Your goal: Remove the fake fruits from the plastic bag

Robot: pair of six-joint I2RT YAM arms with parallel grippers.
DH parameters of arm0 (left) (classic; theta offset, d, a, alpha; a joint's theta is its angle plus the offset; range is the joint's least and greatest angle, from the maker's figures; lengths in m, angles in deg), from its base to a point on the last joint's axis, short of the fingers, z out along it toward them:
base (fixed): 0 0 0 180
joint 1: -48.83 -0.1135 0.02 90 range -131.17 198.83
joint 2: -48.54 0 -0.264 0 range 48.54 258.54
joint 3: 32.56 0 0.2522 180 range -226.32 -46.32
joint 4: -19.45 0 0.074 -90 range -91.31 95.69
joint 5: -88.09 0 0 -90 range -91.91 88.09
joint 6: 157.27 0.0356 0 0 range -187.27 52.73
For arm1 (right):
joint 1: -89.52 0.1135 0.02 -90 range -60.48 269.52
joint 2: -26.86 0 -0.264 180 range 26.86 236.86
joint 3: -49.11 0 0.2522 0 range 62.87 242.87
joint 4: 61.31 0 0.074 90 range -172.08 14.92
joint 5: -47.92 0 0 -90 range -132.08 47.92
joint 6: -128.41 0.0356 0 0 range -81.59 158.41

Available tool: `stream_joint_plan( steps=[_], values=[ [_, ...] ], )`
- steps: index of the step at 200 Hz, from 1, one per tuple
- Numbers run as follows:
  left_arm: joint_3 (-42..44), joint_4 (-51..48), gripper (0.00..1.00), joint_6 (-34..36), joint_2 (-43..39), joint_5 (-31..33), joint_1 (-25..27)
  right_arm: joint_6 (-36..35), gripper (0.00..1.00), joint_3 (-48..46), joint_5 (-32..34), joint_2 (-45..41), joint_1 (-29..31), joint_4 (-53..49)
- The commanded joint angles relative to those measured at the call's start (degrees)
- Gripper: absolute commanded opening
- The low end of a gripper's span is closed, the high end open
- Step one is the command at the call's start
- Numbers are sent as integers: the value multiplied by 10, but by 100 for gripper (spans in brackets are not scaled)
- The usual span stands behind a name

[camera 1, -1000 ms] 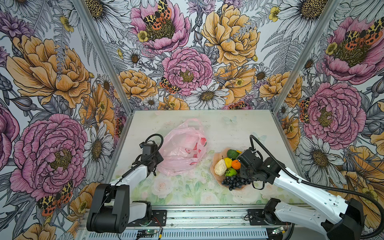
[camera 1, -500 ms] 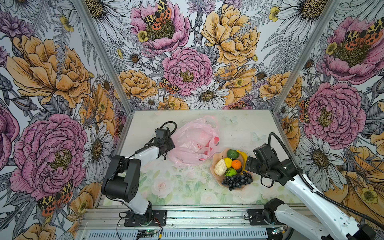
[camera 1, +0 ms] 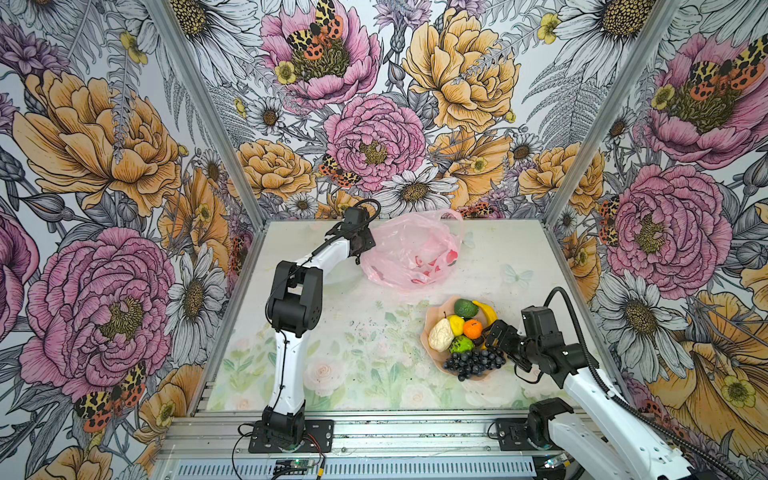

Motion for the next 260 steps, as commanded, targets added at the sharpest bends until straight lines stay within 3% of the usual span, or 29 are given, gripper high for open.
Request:
stream_joint_plan(
  steps=[1,33,71,146,198,237,260],
  values=[
    [-78,-90,45,25,33,-9,6,28,99,-9,-33,-11,-2,71],
    [-105,-133,79,34,22,6,6,39,99,-17,-48,18,10,115],
    [-28,-141,94,34,-68,29,-7,57,99,-14,-37,60,47,169],
    [253,-60,99,10,-302,40,-47,98,99,28,15,193,158,295],
    [418,-2,99,-5,-406,50,-86,115,100,69,25,293,215,369],
    [485,27,99,-1,-450,62,-99,97,100,85,47,312,222,357],
    [517,56,99,7,-470,77,-99,68,100,74,53,279,186,318]
  ],
)
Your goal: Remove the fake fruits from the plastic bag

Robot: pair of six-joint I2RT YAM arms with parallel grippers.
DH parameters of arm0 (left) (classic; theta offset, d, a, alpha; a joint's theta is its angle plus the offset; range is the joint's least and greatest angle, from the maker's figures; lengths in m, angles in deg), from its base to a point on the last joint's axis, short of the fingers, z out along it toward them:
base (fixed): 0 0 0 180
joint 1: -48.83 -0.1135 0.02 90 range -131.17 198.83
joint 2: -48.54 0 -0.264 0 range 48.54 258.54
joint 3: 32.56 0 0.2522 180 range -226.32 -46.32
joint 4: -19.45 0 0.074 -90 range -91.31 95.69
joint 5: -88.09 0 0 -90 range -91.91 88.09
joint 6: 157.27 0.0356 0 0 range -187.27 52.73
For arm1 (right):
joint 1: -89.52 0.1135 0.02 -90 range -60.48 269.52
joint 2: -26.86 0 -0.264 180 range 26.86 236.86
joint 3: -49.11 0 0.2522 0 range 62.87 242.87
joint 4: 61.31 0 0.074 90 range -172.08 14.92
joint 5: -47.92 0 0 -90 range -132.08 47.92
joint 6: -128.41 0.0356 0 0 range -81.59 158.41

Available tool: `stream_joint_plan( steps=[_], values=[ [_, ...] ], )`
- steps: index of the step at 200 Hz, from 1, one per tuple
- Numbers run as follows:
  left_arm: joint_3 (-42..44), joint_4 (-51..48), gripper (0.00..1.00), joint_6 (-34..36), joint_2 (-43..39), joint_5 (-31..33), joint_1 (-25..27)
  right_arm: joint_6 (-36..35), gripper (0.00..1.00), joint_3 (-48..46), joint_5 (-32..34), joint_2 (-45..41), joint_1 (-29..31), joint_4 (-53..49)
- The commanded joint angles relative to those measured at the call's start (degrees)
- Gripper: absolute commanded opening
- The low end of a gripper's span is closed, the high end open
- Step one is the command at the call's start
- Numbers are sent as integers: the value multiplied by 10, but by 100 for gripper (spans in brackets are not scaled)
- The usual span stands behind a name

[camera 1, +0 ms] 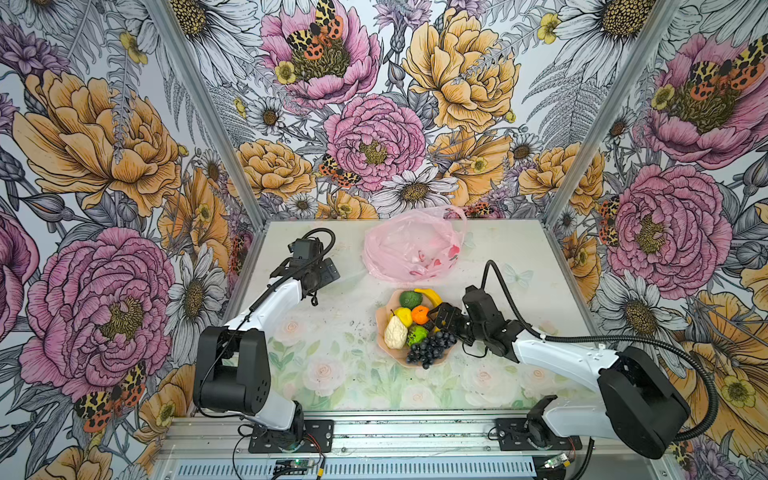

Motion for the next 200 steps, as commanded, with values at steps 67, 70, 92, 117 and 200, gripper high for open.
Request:
stream_joint_plan(
  steps=[67,70,92,117,200],
  values=[
    [89,117,99,37,-76,134,-3,-197,100,46,21,-127,-198,-151],
    [91,120,99,40,-78,140,-3,-208,100,51,24,-129,-208,-155],
    [116,158,99,68,-92,196,-6,-295,100,77,98,-133,-267,-173],
    [155,236,99,143,-96,227,-10,-388,99,85,214,-120,-318,-143],
    [366,776,99,311,3,73,-50,-548,99,-65,224,53,-341,362]
  ],
)
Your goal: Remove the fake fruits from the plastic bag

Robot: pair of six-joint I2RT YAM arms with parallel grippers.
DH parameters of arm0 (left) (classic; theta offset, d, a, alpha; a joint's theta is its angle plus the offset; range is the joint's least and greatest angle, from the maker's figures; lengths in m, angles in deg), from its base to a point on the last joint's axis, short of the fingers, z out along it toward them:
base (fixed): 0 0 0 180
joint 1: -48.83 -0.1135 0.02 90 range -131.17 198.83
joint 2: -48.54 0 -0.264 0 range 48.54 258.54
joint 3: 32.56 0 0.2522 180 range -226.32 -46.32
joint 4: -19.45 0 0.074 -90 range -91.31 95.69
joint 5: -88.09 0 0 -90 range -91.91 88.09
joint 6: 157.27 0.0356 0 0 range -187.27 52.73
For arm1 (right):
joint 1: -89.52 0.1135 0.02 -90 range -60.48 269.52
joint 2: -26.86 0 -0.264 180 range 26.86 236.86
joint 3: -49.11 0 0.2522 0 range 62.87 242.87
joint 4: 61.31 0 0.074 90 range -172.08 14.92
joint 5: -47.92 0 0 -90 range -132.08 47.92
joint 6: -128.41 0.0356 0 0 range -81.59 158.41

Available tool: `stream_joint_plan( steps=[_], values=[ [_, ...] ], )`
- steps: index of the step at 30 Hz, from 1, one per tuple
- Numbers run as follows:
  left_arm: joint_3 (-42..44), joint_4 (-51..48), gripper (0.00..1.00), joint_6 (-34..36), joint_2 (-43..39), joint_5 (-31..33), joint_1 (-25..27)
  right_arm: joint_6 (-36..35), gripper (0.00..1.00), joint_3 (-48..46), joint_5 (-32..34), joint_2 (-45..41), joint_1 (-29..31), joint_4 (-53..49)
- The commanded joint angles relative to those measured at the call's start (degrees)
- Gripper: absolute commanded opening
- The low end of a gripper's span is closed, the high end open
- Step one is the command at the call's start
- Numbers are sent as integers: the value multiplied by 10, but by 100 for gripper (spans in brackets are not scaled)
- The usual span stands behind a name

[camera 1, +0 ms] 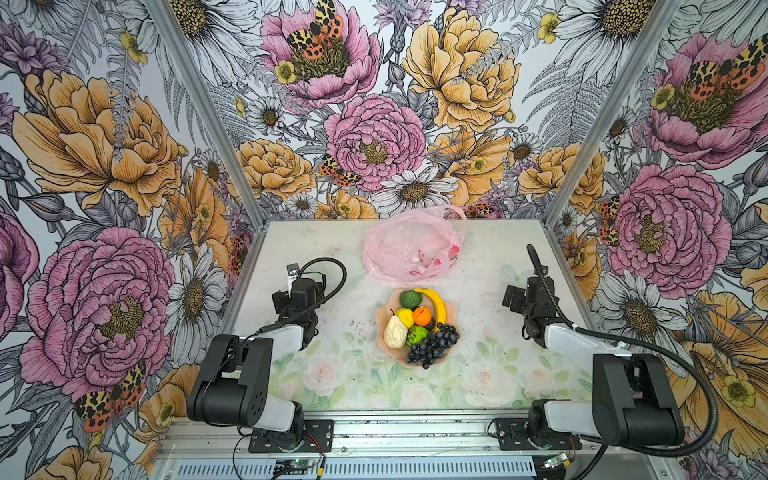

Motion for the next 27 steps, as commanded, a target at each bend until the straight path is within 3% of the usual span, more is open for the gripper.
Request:
stream_joint_plan(
  steps=[1,4,5,6,11,25,27],
  values=[
    [36,199,99,29,15,-119,-43,-53,100,-10,-24,14,-6,199],
    [62,285,99,31,46,-123,-45,-67,99,-68,-124,73,-17,371],
    [58,257,99,35,35,-124,-42,-85,99,-86,-122,97,-6,439],
    [54,258,99,33,38,-122,-43,-90,100,-79,-117,76,2,380],
    [55,265,99,25,42,-103,-43,-72,100,-58,-48,87,9,365],
    [54,264,99,25,42,-104,-44,-73,100,-57,-49,88,9,363],
    [76,310,99,48,40,-118,-31,-78,99,-83,33,88,39,413]
  ],
)
